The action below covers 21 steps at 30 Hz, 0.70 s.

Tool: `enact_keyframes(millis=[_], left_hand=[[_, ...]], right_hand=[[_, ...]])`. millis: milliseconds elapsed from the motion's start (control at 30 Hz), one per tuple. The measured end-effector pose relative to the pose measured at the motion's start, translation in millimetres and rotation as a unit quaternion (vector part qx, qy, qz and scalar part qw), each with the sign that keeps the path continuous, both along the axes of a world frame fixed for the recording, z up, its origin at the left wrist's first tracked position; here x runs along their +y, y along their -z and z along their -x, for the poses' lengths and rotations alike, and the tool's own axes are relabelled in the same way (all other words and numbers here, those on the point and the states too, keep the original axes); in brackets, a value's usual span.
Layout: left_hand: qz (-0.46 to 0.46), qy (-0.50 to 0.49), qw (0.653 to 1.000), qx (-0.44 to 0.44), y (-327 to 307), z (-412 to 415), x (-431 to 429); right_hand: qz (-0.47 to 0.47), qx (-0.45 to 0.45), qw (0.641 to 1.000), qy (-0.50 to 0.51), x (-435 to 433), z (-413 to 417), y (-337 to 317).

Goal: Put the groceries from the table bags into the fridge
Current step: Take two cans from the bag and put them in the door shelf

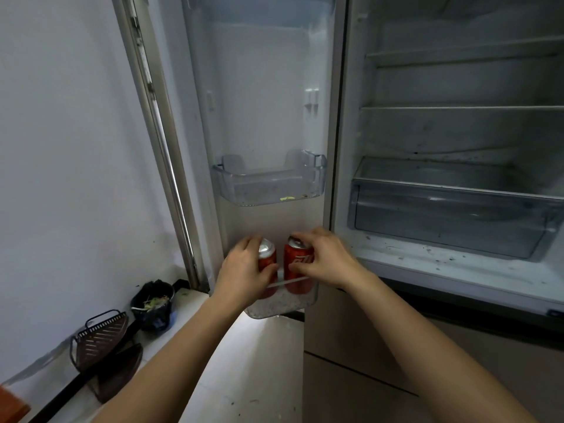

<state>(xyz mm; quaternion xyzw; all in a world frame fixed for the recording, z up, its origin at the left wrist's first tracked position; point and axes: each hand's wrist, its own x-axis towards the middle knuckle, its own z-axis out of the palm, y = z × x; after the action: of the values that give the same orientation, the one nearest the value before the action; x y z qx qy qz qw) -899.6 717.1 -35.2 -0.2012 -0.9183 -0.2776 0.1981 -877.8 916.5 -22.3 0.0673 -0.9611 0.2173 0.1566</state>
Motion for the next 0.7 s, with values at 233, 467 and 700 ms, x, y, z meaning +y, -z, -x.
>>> enact_keyframes(millis=[233, 467, 700], left_hand=[[0.016, 0.008, 1.000, -0.013, 5, -3, -2], [-0.029, 0.004, 0.999, -0.042, -3, -13, -4], [-0.016, -0.015, 1.000, 0.003, 18, -60, -25]], right_hand=[[0.009, 0.007, 1.000, 0.004, 1, -4, 12], [0.077, -0.016, 0.996, -0.048, 11, -21, 15], [0.122, 0.048, 0.991, -0.034, 13, -45, 43]])
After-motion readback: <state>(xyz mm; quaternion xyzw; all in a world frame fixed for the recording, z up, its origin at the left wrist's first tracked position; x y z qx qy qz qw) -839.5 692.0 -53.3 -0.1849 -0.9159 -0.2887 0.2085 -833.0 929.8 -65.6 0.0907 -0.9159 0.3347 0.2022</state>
